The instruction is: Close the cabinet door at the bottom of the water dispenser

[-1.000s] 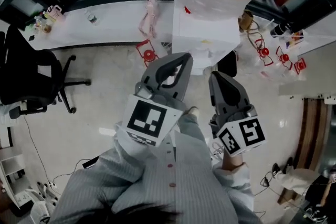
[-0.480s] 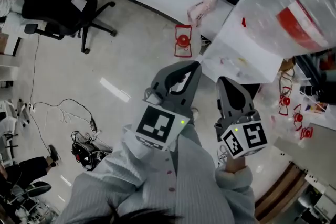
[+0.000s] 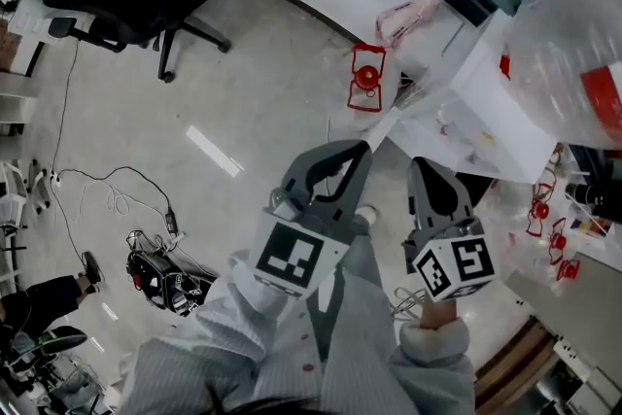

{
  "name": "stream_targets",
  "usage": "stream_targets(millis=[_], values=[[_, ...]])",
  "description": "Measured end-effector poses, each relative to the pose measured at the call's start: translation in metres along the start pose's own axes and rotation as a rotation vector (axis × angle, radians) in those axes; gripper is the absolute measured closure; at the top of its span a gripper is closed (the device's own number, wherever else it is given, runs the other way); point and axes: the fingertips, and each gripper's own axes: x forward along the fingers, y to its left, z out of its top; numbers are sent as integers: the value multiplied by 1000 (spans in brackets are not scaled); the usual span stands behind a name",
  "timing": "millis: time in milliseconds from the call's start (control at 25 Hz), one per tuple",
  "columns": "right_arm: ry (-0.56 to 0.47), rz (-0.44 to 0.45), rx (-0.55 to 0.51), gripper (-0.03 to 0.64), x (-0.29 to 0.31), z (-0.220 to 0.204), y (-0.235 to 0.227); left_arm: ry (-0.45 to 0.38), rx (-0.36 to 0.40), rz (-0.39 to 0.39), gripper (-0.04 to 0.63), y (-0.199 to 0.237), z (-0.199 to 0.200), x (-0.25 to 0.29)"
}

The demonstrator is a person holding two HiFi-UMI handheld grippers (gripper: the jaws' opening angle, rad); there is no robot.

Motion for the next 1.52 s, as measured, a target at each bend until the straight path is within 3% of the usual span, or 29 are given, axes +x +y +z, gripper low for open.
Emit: stream_targets(millis=[480,1040,1520], values=[[113,17,-12,601,67,-86,1,129,-78,67,585,28,-106,21],[315,23,-16,601,136,-248,-9,255,-75,126,585,69,-264,50],[510,-43,34,600,168,-372,-32,381,-160,126,586,77,-368,46]])
